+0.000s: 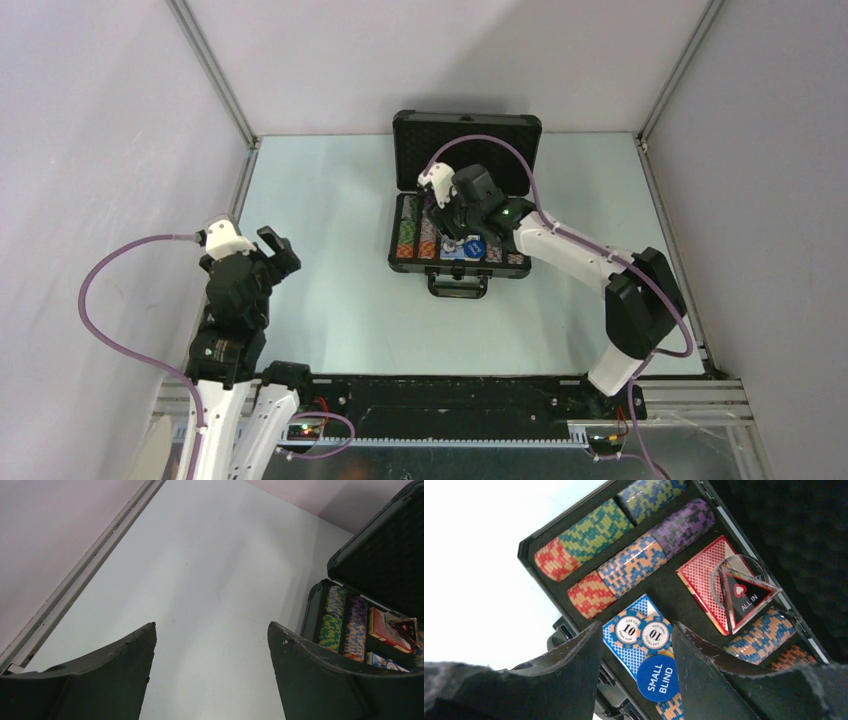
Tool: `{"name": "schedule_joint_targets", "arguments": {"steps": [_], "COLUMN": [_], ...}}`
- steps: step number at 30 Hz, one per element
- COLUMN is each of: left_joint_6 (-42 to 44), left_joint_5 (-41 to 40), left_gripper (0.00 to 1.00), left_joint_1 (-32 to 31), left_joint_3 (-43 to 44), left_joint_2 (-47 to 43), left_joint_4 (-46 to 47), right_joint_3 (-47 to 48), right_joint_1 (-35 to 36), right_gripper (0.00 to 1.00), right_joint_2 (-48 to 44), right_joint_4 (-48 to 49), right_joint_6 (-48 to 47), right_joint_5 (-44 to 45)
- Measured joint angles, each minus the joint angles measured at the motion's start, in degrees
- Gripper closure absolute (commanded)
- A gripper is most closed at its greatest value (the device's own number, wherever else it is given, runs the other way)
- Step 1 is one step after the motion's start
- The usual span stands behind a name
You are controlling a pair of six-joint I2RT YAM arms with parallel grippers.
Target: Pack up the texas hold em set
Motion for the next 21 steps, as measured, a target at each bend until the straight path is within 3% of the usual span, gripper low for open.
{"name": "schedule_joint_targets", "arguments": {"steps": [6,15,21], "left_joint_6": [0.00,0.00,0.00], "left_joint_5": [0.00,0.00,0.00], "left_gripper": [0.13,0.13,0.13], "left_joint_1": [0.00,0.00,0.00], "left_joint_3": [0.00,0.00,0.00], "left_joint_2": [0.00,0.00,0.00], "left_joint_4": [0.00,0.00,0.00], "right_joint_3": [8.17,12.24,12.28], "right_joint_1": [-0.31,1.42,1.57], "right_gripper": [0.39,0.12,0.12], "right_joint_2": [5.44,9.97,9.97], "right_joint_4": [-7.52,-18.62,-20.72], "right_joint_6": [9.14,16.57,19.41], "right_joint_5": [4.55,8.44,8.79]}}
